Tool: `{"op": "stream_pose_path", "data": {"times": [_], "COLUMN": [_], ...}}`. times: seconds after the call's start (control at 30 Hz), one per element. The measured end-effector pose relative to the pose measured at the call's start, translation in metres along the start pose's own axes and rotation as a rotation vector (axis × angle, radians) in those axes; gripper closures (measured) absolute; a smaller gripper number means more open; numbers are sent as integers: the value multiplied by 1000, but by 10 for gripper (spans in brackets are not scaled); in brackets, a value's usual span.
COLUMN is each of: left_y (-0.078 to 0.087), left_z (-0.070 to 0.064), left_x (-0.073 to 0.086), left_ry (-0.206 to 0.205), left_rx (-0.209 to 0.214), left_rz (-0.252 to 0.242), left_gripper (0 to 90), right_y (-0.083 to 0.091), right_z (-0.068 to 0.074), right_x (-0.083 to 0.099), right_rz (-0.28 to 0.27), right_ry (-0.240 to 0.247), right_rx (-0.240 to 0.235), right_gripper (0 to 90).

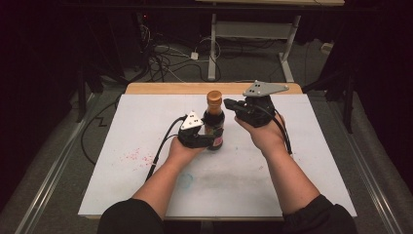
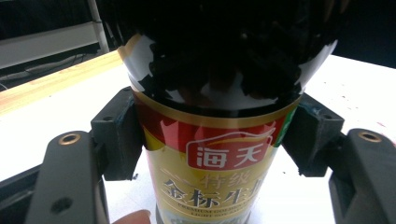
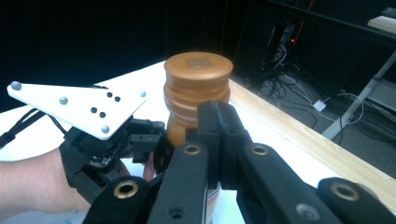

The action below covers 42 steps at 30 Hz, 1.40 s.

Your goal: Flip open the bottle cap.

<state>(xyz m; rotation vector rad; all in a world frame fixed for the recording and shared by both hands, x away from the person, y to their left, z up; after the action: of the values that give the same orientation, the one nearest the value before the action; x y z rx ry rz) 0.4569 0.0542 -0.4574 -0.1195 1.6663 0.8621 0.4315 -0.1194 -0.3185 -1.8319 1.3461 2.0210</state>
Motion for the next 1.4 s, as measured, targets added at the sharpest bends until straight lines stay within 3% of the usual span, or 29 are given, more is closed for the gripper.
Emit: {"op": "stream_pose_path", "data": {"times": [1.4], "left_y": [0], "left_z": [0], "left_x": [0], "left_ry": [12], "left_rx": [-1], "left_rz": [-6], "left_gripper": [288], "right_y": [-8], "right_z": [1], "right_x": [-8], "right_rz": [37], "right_ry": [30], "right_rx": [2], "right_gripper": [900]}}
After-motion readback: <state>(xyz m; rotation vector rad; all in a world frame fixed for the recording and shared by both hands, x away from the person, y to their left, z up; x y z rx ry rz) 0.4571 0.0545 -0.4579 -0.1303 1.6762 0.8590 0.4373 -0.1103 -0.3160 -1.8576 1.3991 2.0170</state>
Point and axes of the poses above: each handheld gripper's, and its own axes: y roughly backward along the jaws, x roughly out of its underside, z roughly to its left, the point moved 3 cm from there along -y, roughly forward along the jaws, and after that the axes turned 8 degrees about z, right-handed, at the moved point
